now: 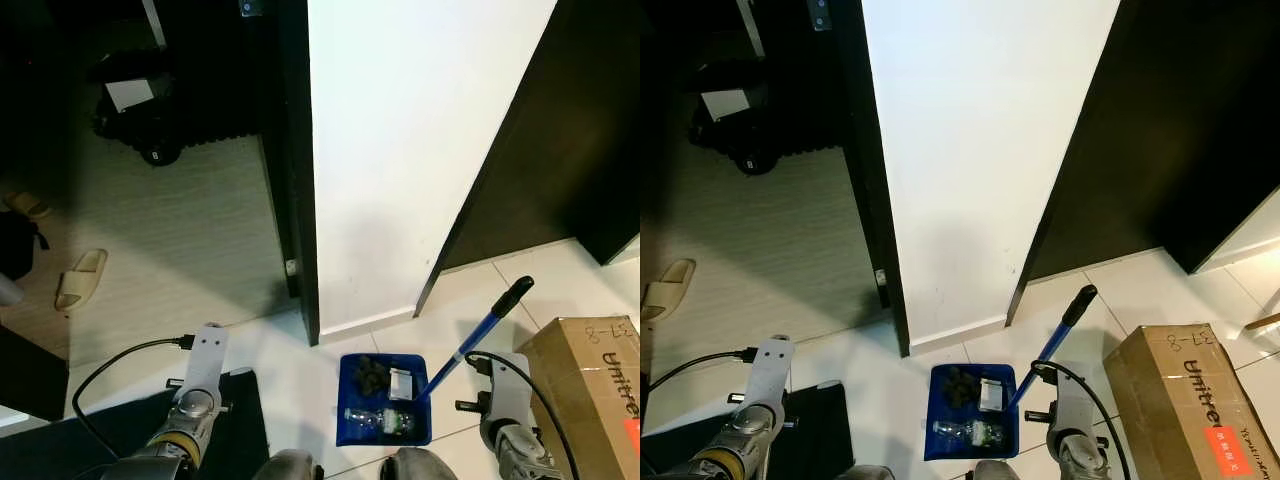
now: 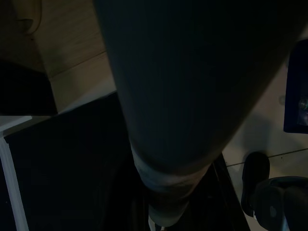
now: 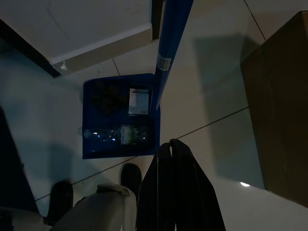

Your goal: Sweep floor

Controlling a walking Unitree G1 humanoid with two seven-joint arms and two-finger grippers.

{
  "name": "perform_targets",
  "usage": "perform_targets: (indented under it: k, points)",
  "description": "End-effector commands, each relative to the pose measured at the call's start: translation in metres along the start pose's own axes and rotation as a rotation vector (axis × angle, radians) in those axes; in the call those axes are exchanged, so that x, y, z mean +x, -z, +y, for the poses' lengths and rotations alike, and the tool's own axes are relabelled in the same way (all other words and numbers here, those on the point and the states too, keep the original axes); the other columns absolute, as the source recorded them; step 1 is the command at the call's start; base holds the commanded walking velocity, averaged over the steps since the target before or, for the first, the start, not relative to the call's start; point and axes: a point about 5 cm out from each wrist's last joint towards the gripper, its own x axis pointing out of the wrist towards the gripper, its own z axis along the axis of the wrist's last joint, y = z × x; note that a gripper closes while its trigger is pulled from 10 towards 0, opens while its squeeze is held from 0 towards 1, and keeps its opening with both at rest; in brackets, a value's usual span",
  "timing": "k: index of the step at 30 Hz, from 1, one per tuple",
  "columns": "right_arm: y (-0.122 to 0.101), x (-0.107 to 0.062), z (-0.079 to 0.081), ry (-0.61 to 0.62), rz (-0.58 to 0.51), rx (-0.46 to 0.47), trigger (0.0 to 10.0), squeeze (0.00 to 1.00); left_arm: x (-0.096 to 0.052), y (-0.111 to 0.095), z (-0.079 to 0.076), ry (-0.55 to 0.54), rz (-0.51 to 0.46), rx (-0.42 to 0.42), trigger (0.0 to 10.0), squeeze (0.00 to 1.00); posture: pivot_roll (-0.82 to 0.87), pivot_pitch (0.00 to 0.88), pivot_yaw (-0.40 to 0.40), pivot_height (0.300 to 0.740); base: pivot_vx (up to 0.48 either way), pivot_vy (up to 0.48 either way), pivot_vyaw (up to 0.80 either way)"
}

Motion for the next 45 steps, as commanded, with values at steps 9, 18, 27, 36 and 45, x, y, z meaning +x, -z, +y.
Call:
perform_targets:
  k: [9,18,27,36,45]
  points:
    - [0.0065,-0.0017,0.0019,0.001,0.024,0.004,10.0,0.00,-0.0003,0.0082,0.0110,-0.019,0.025,0.044,10.0,0.00,0.07,0.000,-0.002,0.740,0.000,0.000,0.00]
    - [0.0092,-0.0024,0.0023,0.000,0.037,0.008,10.0,0.00,-0.0005,0.0100,0.0127,-0.019,0.024,0.049,10.0,0.00,0.07,0.000,0.002,0.740,0.000,0.000,0.00]
    - [0.0087,-0.0023,0.0010,0.002,0.037,0.007,10.0,0.00,-0.0007,0.0107,0.0124,-0.014,0.024,0.048,10.0,0.00,0.07,0.000,0.000,0.740,0.000,0.000,0.00]
    - [0.0070,-0.0014,0.0027,-0.005,0.038,-0.003,10.0,0.00,-0.0006,0.0099,0.0117,-0.019,0.024,0.042,10.0,0.00,0.08,0.000,-0.008,0.740,0.000,0.000,0.00]
    - [0.0039,0.0000,0.0027,-0.008,0.037,-0.009,10.0,0.00,-0.0002,0.0074,0.0108,-0.018,0.023,0.039,10.0,0.00,0.08,0.000,-0.012,0.740,0.000,0.000,0.00]
